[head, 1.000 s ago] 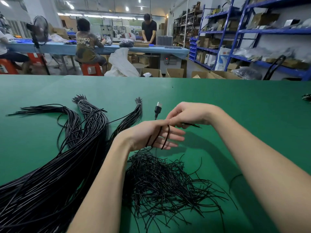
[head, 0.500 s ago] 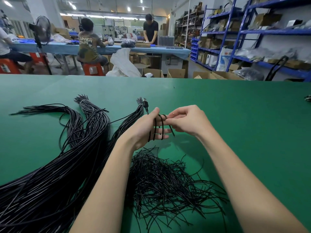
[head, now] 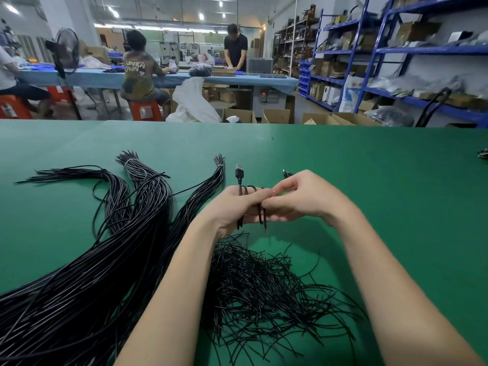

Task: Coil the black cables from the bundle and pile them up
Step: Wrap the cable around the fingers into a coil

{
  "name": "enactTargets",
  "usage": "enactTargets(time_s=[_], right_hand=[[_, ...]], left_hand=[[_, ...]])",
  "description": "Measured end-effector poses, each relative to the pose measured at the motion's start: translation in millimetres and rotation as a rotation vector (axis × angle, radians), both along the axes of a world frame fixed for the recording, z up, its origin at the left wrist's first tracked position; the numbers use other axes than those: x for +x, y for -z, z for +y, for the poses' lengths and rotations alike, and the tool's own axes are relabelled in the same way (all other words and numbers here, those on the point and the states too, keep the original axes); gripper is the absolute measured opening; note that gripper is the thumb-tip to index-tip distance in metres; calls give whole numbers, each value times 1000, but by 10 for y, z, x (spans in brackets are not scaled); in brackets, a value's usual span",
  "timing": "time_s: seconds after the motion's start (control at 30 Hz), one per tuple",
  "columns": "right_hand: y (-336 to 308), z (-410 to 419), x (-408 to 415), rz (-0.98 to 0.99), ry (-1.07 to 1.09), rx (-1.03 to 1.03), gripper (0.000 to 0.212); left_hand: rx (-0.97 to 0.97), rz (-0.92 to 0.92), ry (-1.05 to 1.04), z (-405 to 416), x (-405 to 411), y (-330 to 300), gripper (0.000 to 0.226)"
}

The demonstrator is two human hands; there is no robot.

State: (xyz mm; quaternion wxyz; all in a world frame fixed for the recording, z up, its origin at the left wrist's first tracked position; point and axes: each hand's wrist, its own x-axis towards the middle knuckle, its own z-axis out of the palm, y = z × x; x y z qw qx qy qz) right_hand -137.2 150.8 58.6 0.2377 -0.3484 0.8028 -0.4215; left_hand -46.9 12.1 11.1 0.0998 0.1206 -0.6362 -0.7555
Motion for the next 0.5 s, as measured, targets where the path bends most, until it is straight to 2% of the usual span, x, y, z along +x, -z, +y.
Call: enactTargets(time_s=[0.07,0.17,0.3,0.37,0.43,0.5], right_hand=[[-127,72,-63,126,-39,111,11],[-300,174,-130,203,-57,189,33],[-415,123,-188,345,47,14,47],[-402,0,-151,318,-47,0,47],[-303,-119,-125,274,-188,50,37],[-192,-171,-136,186,-245,-8,31]], left_hand=[[20,6,54,25,2,-21,20],[36,3,112,46,19,-24,26],[23,7,201,40,65,-38,23],[12,24,283,89,64,-57,22],[4,47,346,140,65,-65,21],[-6,63,361,153,84,-73,21]])
